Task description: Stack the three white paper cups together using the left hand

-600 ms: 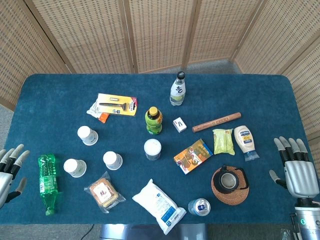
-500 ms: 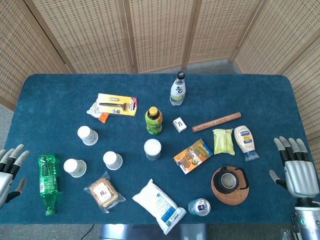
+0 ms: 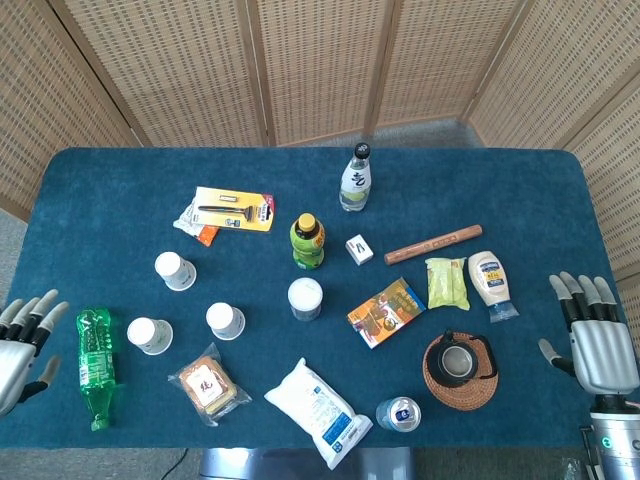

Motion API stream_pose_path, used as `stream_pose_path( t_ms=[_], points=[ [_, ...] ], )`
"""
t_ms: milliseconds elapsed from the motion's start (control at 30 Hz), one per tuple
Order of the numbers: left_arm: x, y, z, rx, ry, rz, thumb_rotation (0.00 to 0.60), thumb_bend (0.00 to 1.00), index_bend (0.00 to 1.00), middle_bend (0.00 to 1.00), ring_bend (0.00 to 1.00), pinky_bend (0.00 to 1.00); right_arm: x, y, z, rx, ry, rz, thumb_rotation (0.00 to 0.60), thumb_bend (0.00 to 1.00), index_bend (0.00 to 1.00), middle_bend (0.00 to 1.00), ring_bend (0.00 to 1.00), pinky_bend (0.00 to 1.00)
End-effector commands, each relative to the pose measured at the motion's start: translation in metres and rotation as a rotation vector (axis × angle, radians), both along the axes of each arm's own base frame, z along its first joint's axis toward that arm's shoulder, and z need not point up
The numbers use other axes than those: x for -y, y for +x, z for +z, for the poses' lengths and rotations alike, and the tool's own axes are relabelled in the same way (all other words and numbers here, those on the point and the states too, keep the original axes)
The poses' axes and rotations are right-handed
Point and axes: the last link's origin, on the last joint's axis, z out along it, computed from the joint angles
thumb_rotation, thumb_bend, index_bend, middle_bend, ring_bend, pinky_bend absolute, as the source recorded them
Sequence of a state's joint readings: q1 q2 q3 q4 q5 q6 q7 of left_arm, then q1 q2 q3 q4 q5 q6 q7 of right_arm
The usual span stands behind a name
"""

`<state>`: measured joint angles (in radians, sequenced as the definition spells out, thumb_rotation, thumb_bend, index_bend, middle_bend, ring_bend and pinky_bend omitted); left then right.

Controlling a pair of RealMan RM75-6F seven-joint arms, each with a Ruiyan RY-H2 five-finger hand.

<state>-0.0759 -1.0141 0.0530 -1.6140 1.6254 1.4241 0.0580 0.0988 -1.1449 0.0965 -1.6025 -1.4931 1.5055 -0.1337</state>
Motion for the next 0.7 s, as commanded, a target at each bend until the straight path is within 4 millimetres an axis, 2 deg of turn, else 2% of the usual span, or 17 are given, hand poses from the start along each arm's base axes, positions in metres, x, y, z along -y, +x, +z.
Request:
stream_pose_path(
  t_ms=[33,367,567,700],
  points=[
    [-0.018,0.005,-0.005,-0.011,-0.056,0.019,0.6,0.52,0.0,0.0,0.0,0.0,0.0,0.001,0.001,0.002,-0.004,0.004,0.6,0.26,0.0,0.0,0.0,0.0],
    [-0.056,0.027,-0.032,-0.076,-0.231,0.056,0.6,0.52,0.0,0.0,0.0,0.0,0.001,0.001,0.007,0.015,-0.028,0.0,0.6,0.27,0.0,0.0,0.0,0.0],
    [-0.067,0.044,-0.044,-0.092,-0.311,0.066,0.6,0.52,0.0,0.0,0.0,0.0,0.001,0.001,0.009,0.018,-0.035,0.001,0.6,0.27,0.0,0.0,0.0,0.0],
    [-0.07,0.053,-0.047,-0.125,-0.335,0.071,0.6,0.46,0.0,0.0,0.0,0.0,0.001,0.001,0.01,0.022,-0.039,-0.001,0.6,0.27,0.0,0.0,0.0,0.0]
  ],
)
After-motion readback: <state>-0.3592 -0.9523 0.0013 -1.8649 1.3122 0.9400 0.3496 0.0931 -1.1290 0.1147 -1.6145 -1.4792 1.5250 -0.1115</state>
